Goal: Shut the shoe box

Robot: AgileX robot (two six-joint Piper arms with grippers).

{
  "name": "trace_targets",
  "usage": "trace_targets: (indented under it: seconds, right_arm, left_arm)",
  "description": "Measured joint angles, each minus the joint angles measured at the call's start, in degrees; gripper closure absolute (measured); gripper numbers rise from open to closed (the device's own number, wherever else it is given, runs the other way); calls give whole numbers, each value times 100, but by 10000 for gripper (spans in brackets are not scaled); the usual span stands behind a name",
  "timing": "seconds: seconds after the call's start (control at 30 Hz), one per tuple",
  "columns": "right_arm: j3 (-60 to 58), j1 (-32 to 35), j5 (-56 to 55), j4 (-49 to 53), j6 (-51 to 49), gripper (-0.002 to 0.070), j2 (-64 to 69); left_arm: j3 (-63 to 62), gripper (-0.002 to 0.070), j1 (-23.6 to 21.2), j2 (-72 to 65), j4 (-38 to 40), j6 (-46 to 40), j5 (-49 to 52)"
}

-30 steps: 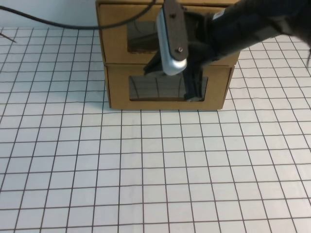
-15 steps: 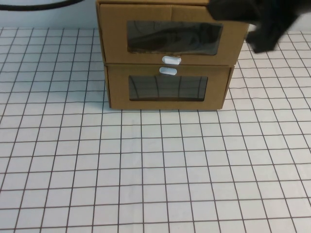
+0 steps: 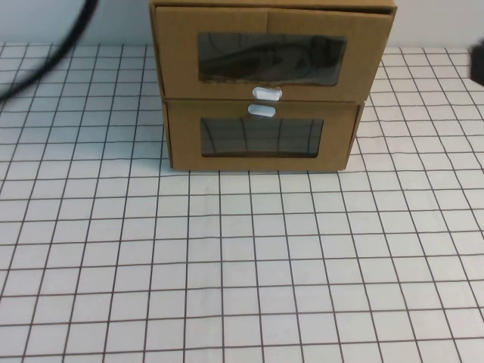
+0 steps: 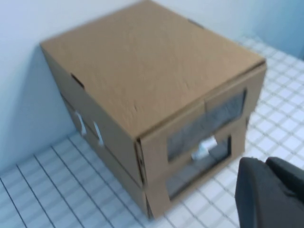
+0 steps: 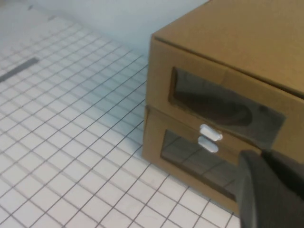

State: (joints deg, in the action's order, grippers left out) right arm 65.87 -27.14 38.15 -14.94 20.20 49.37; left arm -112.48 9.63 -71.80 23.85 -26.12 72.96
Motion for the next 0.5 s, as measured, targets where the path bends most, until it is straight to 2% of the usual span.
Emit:
trace_targets:
  seconds: [0.23,0.5]
  right_arm:
    - [-2369,0,-1651,12,-383,690,-1821]
    - [-4016,0,-2392,-90,-383,690,-3415]
  left_arm:
    - [2490,680,0,1552,-283,-217,-260]
    - [5723,680,0,3773,-265,-269,-2154]
